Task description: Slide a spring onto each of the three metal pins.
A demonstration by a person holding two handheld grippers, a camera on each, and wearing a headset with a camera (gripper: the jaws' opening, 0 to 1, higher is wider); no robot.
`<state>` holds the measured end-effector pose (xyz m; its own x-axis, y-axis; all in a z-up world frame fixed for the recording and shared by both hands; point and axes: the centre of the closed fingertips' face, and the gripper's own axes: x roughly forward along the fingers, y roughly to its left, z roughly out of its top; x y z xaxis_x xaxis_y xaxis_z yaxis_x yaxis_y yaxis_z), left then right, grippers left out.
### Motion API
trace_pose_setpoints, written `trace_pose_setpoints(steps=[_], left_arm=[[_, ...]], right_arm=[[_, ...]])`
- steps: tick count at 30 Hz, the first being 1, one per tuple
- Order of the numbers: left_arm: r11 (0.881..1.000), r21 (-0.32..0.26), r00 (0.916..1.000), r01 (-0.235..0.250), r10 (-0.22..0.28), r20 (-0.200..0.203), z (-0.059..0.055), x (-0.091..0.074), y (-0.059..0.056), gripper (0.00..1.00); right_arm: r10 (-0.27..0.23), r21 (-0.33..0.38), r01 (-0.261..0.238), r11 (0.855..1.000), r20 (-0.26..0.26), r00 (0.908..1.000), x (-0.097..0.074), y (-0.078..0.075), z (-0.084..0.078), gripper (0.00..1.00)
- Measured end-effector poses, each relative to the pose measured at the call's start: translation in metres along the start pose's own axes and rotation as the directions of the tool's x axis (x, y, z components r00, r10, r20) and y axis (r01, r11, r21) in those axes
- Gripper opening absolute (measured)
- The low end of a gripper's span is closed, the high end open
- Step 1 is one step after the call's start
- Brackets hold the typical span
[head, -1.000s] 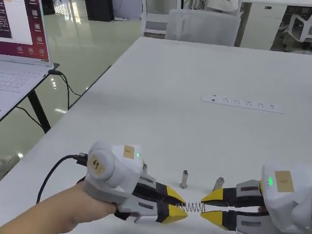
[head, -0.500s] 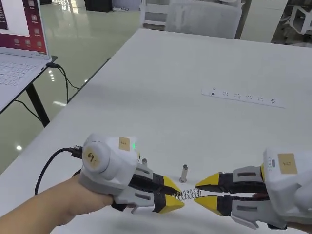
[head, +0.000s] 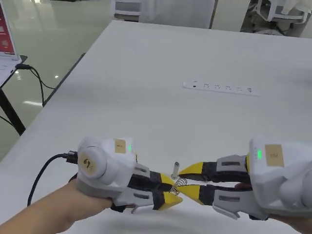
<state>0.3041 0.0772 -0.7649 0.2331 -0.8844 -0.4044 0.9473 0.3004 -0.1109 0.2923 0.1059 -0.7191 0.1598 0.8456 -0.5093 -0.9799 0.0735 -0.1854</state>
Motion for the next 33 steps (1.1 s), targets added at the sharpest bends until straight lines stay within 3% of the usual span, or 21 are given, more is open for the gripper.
trace_pose_setpoints(steps=[3,6,12,21,33], left_arm=[[1.000,0.008,1.0000,0.003,-0.002,-0.003,-0.003,0.000,0.000,0.02],[1.000,0.017,0.9998,0.004,-0.003,-0.021,-0.008,0.000,-0.002,0.02],[1.000,0.024,0.9997,0.012,-0.011,-0.024,-0.008,-0.002,-0.002,0.02],[1.000,0.019,0.9999,0.009,-0.009,0.007,-0.001,-0.005,-0.001,0.02],[1.000,-0.004,0.9995,0.002,-0.002,0.032,0.001,-0.009,-0.002,0.02]], right_arm=[[-0.016,0.008,0.016,1.000,0.010,0.9998,0.005,0.002,0.003,0.07],[-0.038,0.002,0.038,0.999,-0.014,0.9992,0.009,0.003,-0.001,0.07],[-0.063,-0.008,0.063,0.998,-0.019,0.9978,0.011,0.005,0.002,0.07],[-0.100,-0.015,0.099,0.995,-0.026,0.9947,0.007,-0.001,0.008,0.08],[-0.113,-0.007,0.113,0.994,-0.025,0.9932,0.008,-0.001,0.009,0.11]])
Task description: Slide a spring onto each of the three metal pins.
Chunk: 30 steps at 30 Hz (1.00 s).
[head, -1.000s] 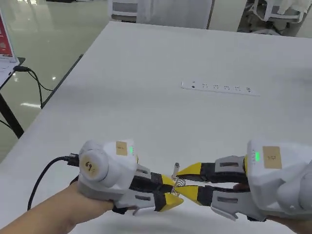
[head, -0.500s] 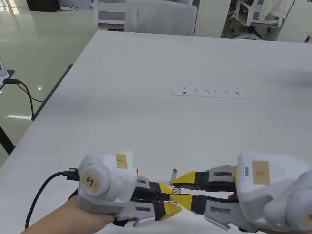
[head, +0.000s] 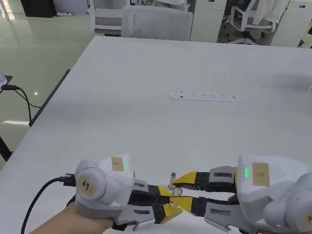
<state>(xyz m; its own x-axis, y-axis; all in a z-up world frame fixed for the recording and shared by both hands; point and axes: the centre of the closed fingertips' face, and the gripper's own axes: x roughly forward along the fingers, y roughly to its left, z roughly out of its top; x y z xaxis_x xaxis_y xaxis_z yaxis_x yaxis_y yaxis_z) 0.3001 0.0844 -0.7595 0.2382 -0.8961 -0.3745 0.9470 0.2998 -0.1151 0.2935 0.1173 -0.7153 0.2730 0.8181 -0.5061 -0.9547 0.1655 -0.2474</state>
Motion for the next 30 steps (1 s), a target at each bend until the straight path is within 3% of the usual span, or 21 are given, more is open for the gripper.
trace_pose_setpoints(steps=[7,21,30], left_arm=[[1.000,-0.017,0.9997,-0.004,0.005,0.024,0.0009,-0.0042,-0.0005,0.02],[0.999,-0.034,0.9998,-0.007,0.007,0.019,-0.0006,-0.0056,-0.0010,0.02],[0.998,-0.053,0.9996,-0.022,0.023,0.019,-0.0001,-0.0083,0.0038,0.04]], right_arm=[[0.001,-0.012,-0.001,1.000,-0.007,1.0000,0.0008,0.0004,0.0025,0.10],[0.015,-0.104,-0.019,0.994,-0.040,0.9991,0.0029,0.0045,0.0036,0.08],[0.017,-0.114,-0.021,0.993,-0.034,0.9993,0.0037,0.0031,0.0068,0.08]])
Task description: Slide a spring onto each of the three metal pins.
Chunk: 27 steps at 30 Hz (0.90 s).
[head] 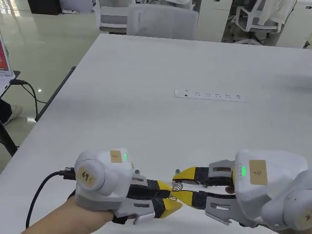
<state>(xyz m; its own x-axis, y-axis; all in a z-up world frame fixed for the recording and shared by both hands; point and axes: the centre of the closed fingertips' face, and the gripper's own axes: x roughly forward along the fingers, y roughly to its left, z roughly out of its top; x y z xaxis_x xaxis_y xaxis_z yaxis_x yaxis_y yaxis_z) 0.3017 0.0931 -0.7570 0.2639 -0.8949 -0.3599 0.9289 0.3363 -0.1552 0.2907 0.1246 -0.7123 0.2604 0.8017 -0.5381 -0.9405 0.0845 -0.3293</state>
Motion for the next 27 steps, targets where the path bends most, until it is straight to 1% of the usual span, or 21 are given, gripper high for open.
trace_pose_setpoints(steps=[7,11,13,17,19,23,24,27], left_arm=[[1.000,-0.008,0.9999,-0.005,0.005,-0.016,-0.003,0.002,0.001,0.04],[1.000,-0.001,0.9996,-0.014,0.014,-0.026,-0.004,0.003,0.002,0.10],[1.000,-0.005,0.9997,-0.014,0.014,-0.021,-0.002,0.003,0.003,0.10],[1.000,-0.011,0.9994,-0.024,0.024,-0.024,-0.003,0.002,0.005,0.13],[1.000,-0.013,0.9993,-0.028,0.027,-0.028,-0.004,0.001,0.006,0.14],[0.999,-0.017,0.9975,-0.050,0.049,-0.051,-0.013,-0.006,0.009,0.17],[0.998,-0.026,0.9967,-0.059,0.058,-0.057,-0.015,-0.010,0.010,0.18],[0.996,-0.039,0.9956,-0.078,0.076,-0.055,-0.018,-0.018,0.013,0.20]], right_arm=[[0.004,-0.010,-0.004,1.000,-0.005,1.0000,0.001,0.000,-0.001,0.08],[0.008,-0.022,-0.008,1.000,-0.013,0.9999,0.002,0.001,-0.002,0.08],[0.010,-0.022,-0.010,1.000,-0.014,0.9999,0.002,0.001,-0.003,0.08],[0.009,-0.023,-0.010,1.000,-0.014,0.9999,0.003,0.002,-0.003,0.08],[0.005,-0.025,-0.006,1.000,-0.016,0.9999,0.003,0.001,-0.004,0.08],[-0.004,-0.013,0.004,1.000,-0.018,0.9998,0.004,-0.003,-0.007,0.08],[-0.008,-0.011,0.007,1.000,-0.021,0.9997,0.004,-0.004,-0.009,0.08],[-0.019,-0.005,0.019,1.000,-0.024,0.9995,0.003,-0.008,-0.011,0.08]])
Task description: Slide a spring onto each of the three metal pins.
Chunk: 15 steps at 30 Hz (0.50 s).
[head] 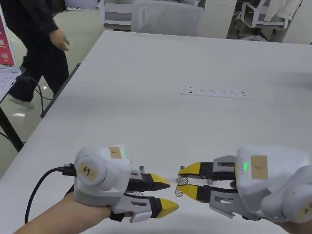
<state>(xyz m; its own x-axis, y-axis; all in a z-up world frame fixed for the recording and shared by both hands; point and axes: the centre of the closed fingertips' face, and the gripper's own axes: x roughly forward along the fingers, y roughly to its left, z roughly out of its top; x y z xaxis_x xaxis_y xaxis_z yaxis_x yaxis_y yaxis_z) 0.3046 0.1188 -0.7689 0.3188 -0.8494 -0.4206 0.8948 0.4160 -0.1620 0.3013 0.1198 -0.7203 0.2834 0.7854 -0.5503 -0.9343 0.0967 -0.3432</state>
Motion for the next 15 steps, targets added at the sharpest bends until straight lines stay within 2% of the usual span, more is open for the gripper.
trace_pose_setpoints(steps=[8,15], left_arm=[[0.996,-0.031,0.9968,-0.078,0.079,0.012,-0.007,-0.024,0.013,0.31],[0.986,-0.064,0.9879,-0.154,0.155,0.008,-0.021,-0.044,0.027,0.41]], right_arm=[[-0.026,0.016,0.026,1.000,-0.011,0.9996,0.000,-0.009,-0.007,0.08],[-0.035,0.016,0.035,0.999,-0.026,0.9991,0.001,-0.013,-0.013,0.08]])
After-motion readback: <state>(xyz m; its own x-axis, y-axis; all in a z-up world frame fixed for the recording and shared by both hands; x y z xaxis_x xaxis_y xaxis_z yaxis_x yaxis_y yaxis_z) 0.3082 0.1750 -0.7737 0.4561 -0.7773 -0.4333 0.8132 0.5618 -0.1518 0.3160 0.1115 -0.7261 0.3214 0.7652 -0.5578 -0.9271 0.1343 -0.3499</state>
